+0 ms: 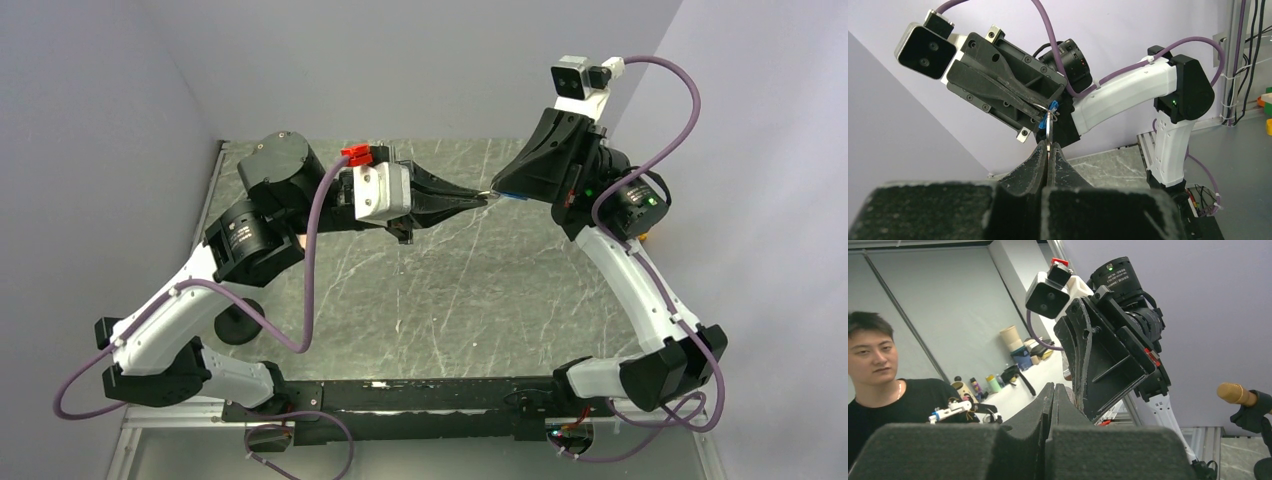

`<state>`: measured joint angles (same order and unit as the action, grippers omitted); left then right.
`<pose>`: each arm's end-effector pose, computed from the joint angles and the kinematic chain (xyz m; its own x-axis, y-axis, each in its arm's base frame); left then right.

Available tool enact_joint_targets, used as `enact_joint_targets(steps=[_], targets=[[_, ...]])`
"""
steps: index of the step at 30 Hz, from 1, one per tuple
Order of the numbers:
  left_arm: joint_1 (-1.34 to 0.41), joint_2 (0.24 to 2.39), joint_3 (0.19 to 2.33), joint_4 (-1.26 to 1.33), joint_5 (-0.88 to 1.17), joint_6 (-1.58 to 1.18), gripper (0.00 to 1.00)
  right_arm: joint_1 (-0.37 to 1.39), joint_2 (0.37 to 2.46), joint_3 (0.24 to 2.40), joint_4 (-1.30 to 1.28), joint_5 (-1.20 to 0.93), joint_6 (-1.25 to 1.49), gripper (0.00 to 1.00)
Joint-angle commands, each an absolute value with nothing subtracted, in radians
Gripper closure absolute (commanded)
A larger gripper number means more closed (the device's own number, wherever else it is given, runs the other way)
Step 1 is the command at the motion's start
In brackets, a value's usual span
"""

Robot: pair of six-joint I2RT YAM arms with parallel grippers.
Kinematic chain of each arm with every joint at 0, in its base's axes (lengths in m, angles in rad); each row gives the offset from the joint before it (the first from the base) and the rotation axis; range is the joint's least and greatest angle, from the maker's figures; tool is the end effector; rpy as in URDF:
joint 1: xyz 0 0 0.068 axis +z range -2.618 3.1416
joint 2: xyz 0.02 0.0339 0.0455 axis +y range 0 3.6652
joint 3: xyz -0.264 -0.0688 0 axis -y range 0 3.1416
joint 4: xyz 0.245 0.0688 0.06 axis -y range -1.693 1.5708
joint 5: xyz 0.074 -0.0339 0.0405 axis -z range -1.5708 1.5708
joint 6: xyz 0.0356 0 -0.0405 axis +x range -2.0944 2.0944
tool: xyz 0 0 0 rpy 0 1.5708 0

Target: Remove the keys from the keyring

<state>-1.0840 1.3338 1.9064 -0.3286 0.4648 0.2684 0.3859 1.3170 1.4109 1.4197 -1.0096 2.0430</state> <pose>0.0954 -0.2144 0.5789 0.3724 -0.1969 -0.9069 0.9280 0.0891 0.3617 0.1715 0.1022 0.5445 -0.6390 0.2520 -0.7267 -0.7122 -0.5506 0.4354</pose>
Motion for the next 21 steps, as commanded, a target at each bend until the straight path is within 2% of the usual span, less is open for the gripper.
enact_joint_targets(steps=[1,6,13,17,21], targets=[[-1.062,1.345,1.979,-0.306,0.456,0.327,1.00,0.391,1.315,1.463,1.572,-1.046,2.128,1.00],[-1.054,1.389,2.055,-0.362,0.480,0.354,1.00,0.391,1.331,1.474,1.615,-1.057,2.190,1.00],[-1.051,1.414,2.088,-0.375,0.499,0.366,1.00,0.391,1.311,1.461,1.552,-1.086,2.143,0.98],[-1.049,1.410,2.084,-0.388,0.492,0.369,1.00,0.390,1.294,1.462,1.481,-1.107,2.088,0.84],[-1.049,1.396,2.067,-0.410,0.471,0.377,1.00,0.391,1.263,1.462,1.348,-1.141,1.975,0.54]])
